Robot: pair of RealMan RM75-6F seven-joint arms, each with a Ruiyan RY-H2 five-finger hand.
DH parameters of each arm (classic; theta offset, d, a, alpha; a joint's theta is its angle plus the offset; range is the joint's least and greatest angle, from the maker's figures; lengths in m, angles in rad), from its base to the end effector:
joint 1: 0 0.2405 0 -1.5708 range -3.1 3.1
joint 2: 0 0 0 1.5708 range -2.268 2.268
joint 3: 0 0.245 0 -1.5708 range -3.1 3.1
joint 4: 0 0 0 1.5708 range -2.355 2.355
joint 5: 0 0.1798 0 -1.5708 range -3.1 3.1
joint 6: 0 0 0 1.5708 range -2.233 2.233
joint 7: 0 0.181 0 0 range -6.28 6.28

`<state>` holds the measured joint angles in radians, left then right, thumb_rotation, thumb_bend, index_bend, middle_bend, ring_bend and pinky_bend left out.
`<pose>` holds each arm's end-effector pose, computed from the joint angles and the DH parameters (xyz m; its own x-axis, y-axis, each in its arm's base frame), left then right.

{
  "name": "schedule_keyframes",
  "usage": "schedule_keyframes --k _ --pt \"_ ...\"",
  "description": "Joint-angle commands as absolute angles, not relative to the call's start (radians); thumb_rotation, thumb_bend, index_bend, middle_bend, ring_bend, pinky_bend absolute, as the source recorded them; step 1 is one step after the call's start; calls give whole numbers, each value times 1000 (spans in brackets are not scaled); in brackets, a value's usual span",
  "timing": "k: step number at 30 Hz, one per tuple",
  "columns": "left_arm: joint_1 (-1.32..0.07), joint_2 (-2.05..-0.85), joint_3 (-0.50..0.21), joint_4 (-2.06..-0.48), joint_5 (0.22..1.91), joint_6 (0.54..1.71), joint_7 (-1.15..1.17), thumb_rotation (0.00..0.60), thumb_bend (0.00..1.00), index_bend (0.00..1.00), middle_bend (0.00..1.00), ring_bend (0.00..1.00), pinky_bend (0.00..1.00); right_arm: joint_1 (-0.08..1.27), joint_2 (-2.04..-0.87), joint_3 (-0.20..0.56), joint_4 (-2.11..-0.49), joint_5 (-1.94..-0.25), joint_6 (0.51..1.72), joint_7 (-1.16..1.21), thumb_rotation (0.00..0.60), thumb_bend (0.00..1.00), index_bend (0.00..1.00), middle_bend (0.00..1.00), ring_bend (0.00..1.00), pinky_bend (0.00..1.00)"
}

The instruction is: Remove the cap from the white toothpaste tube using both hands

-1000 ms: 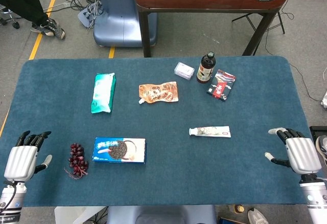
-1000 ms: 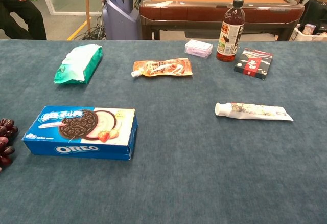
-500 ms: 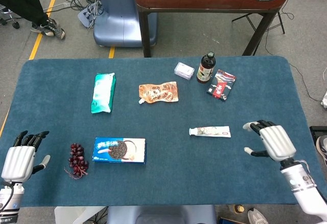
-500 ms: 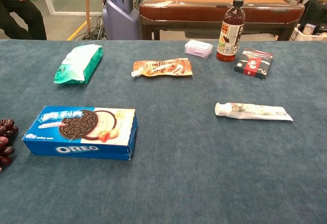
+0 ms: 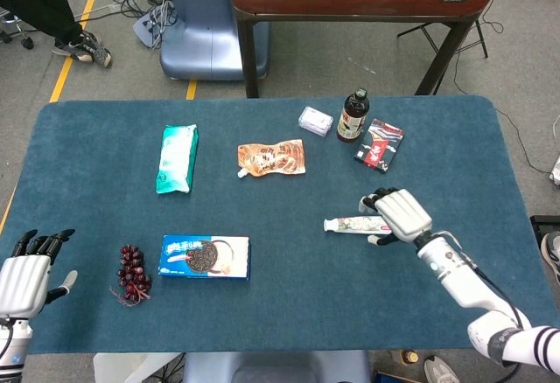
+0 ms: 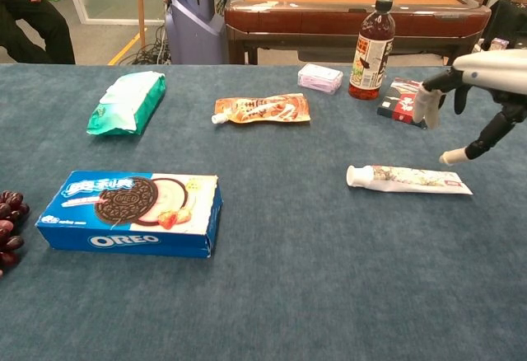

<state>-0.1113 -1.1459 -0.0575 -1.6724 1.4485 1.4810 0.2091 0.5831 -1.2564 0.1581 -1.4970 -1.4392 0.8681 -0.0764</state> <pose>-0.2790 0.2223 0.1723 0.4998 -0.0001 0.8661 0.8661 0.0107 -0.4998 -0.1958 -0.3467 0.0724 0.5444 -0.2652 0.7958 -0.8100 -0.4126 0.4167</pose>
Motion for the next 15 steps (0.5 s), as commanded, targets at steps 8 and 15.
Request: schedule_keyframes --k 8,15 --pt "-106 -1141 -53 -1675 1447 1481 204 600 246 189 286 248 89 667 -1413 149 -1347 -1345 778 -174 600 191 390 405 272 359" --pt "-104 -1142 -50 -1674 1445 1477 201 600 246 189 286 248 89 698 -1461 137 -1283 -1314 744 -192 600 210 390 404 272 359"
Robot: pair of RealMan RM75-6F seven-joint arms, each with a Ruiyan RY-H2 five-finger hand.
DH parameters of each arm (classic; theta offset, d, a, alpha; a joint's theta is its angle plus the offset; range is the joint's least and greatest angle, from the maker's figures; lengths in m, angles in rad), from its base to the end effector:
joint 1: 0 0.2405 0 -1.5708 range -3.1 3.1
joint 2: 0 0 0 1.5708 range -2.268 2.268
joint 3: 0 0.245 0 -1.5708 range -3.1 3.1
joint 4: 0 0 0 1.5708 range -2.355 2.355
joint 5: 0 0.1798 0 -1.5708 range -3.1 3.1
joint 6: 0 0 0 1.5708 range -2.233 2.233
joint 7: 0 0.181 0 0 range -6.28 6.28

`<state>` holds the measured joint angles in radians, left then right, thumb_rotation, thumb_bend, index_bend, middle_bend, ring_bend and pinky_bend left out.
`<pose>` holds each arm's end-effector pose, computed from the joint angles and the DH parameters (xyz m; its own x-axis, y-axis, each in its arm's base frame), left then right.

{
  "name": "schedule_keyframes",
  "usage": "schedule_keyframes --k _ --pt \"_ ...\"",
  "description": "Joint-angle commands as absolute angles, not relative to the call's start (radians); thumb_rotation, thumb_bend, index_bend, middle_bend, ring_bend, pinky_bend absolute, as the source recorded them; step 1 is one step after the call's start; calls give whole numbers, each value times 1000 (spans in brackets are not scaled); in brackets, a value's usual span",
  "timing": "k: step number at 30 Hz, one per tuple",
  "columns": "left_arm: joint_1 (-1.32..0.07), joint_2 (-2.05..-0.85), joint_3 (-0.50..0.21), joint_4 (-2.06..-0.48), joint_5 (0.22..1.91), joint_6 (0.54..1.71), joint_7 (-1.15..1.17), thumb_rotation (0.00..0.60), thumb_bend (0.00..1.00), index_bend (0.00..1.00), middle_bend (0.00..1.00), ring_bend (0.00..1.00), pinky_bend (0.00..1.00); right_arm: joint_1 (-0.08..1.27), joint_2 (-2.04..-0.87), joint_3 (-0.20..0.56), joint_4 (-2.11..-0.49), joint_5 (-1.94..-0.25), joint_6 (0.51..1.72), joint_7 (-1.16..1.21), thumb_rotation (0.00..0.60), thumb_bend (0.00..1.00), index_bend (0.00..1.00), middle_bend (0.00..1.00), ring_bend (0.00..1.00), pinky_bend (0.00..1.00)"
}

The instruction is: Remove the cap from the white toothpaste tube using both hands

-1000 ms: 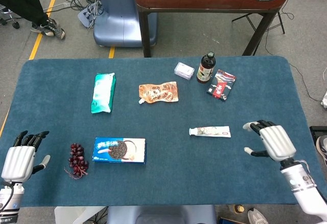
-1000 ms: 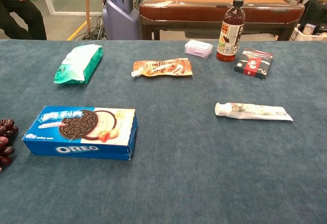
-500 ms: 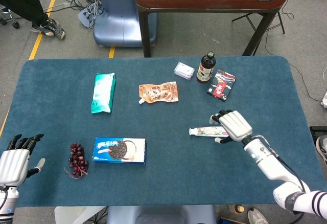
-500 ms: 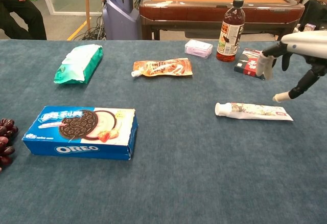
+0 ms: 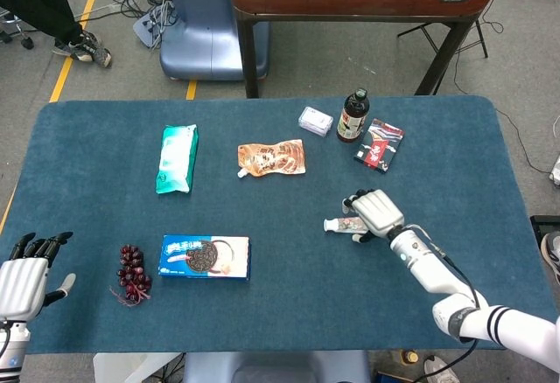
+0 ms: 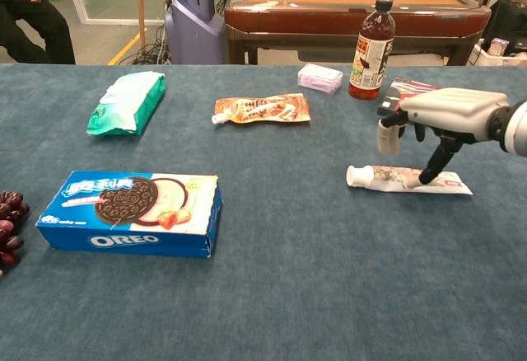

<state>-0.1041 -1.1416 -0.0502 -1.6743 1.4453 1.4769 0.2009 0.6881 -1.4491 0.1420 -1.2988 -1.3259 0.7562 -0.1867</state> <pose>-0.2820 0.2190 0.1716 0.4950 0.0150 0.8688 0.8686 0.0187 -0.4952 -0.1978 -0.3705 0.0140 0.6199 -0.3181 0.7173 -0.7697 -0.4244 0.4769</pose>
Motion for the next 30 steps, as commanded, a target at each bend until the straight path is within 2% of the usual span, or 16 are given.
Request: schedule_keyframes --k 1,21,26,30 --pt "-103 -1142 -50 -1674 1445 1477 201 600 246 189 286 248 89 701 -1465 135 -1275 -1311 741 -194 600 219 390 404 272 359" --pt "-95 -1146 -49 -1667 1441 1481 193 600 246 189 285 247 89 723 -1510 101 -1202 -1283 716 -157 600 324 391 422 272 359" --pt "-95 -1150 -49 -1661 1441 1478 188 600 246 188 285 247 89 723 -1509 97 -1203 -1280 719 -153 600 338 413 442 274 359" --pt "-95 -1151 -49 -1658 1440 1476 185 600 246 188 285 246 89 725 -1511 93 -1200 -1280 722 -154 600 386 436 461 288 359"
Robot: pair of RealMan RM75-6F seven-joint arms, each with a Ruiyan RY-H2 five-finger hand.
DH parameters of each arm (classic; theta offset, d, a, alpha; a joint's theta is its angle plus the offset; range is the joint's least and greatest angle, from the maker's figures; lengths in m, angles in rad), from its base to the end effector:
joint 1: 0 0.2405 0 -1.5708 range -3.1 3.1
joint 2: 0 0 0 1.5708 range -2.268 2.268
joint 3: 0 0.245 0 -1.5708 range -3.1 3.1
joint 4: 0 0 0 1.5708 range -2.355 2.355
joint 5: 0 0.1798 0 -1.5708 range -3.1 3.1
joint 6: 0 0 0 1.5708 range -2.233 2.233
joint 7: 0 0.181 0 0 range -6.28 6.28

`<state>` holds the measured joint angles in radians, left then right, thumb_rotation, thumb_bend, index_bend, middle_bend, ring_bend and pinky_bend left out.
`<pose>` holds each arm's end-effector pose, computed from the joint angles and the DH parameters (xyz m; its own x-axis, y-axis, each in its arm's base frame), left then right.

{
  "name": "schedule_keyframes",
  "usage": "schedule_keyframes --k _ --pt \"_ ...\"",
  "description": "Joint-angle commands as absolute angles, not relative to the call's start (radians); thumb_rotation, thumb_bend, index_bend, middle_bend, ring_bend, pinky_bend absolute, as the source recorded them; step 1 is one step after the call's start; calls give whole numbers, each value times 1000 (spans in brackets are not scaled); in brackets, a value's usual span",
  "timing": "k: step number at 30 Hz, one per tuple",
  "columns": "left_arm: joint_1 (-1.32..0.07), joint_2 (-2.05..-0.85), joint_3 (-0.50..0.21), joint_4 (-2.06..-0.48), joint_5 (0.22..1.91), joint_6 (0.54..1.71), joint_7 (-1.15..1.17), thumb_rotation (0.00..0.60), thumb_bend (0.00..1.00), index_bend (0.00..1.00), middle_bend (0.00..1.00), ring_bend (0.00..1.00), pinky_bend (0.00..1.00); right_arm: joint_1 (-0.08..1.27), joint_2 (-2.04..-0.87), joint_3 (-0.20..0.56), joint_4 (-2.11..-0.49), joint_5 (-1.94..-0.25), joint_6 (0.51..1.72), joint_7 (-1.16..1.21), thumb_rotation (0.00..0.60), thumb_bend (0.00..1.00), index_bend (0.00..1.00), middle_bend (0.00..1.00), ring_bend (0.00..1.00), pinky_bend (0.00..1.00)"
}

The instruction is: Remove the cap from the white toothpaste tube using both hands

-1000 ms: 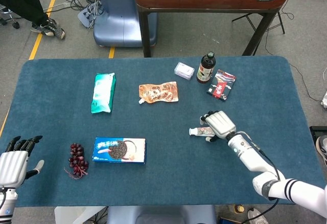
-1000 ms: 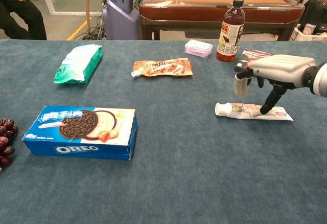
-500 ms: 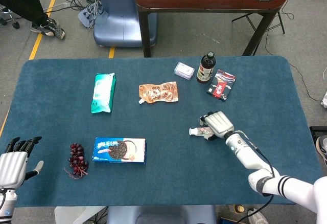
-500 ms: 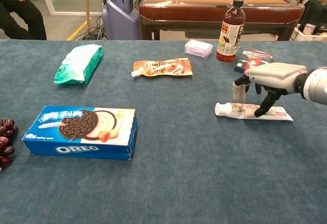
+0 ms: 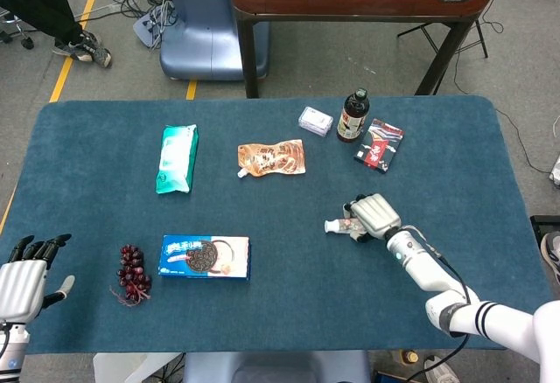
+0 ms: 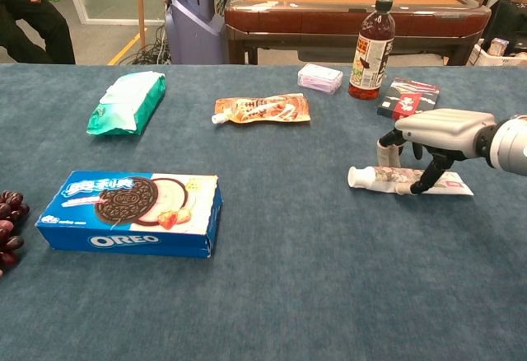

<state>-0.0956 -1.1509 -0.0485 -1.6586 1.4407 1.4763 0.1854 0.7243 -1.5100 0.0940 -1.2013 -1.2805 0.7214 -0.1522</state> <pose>-0.2870 0.2165 0.1700 0.4865 0.0214 0.8734 0.8728 0.0317 -0.4870 -0.2114 -0.3747 -0.0053 0.6197 -0.3754 0.6892 -0.7789 -0.4020 0.4814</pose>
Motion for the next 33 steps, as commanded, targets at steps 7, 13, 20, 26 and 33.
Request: schedule_keyframes --k 7,13,20,26,33 --pt "-93 -1152 -47 -1653 1440 1476 180 600 246 188 285 245 89 730 -1523 89 -1197 -1274 724 -163 600 480 467 485 314 359" --pt "-94 -1150 -46 -1653 1441 1471 178 600 246 188 285 245 89 741 -1535 91 -1195 -1273 722 -170 600 613 530 536 367 372" --pt "-112 -1133 -50 -1661 1456 1452 169 600 246 188 285 245 89 766 -1530 105 -1205 -1275 700 -140 600 839 657 633 476 428" --pt "-167 -1099 -57 -1677 1488 1387 155 600 246 188 284 245 89 810 -1486 122 -1246 -1281 631 -85 600 989 726 681 537 449" --pt "-301 -1039 -75 -1694 1534 1215 65 600 246 193 351 275 89 908 -1384 153 -1345 -1336 521 -14 600 1000 778 717 589 473"
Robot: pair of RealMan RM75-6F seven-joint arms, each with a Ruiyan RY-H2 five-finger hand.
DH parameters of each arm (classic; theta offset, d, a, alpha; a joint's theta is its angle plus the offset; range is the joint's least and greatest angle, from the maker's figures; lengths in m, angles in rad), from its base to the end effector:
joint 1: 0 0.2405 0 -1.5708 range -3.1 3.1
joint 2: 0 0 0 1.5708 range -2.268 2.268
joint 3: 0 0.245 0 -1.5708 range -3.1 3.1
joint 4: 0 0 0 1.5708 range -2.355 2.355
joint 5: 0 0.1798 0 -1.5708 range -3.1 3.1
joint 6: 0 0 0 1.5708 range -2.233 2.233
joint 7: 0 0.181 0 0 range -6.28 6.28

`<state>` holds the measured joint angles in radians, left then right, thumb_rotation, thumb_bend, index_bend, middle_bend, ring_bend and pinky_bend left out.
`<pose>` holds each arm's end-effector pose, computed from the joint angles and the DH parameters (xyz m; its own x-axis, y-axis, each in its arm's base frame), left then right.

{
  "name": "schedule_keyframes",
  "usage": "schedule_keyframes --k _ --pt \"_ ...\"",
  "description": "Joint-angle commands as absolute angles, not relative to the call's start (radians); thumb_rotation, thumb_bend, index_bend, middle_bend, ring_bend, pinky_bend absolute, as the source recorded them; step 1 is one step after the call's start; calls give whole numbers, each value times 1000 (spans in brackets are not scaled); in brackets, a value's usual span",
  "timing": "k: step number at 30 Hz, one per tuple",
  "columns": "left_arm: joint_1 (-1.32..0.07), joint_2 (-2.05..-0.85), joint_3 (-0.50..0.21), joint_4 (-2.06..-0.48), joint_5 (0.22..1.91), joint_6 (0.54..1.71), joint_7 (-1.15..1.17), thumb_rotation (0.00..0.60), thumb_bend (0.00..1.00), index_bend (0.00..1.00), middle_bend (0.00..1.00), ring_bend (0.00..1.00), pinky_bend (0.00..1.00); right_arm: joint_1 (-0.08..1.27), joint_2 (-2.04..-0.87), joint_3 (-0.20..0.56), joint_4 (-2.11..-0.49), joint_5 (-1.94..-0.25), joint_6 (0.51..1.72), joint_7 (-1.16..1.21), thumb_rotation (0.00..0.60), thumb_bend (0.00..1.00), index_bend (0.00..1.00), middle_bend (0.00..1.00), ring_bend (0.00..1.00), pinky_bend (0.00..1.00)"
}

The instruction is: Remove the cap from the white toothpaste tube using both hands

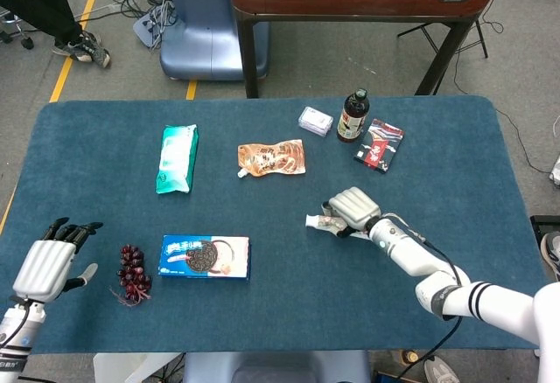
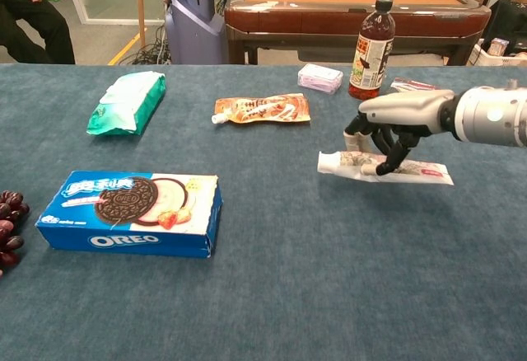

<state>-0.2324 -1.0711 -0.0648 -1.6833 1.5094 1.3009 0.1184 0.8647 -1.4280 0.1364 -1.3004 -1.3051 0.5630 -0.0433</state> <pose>-0.2538 0.2538 0.1611 0.4986 0.0964 0.8615 0.8607 -0.1734 -0.4787 -0.1550 -0.3898 -0.0039 0.6068 -0.4327 0.6667 -0.7760 -0.5042 0.3789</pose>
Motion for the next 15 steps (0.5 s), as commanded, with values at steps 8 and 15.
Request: schedule_keyframes --k 8,15 --pt "-486 -1025 -95 -1683 1579 988 -39 600 246 199 490 424 140 1035 -1285 182 -1442 -1437 436 -3 600 1000 800 733 608 479" --pt "-631 -1068 -92 -1684 1627 833 -11 600 246 178 540 469 150 1128 -1278 195 -1467 -1445 377 -25 600 1000 801 734 613 480"
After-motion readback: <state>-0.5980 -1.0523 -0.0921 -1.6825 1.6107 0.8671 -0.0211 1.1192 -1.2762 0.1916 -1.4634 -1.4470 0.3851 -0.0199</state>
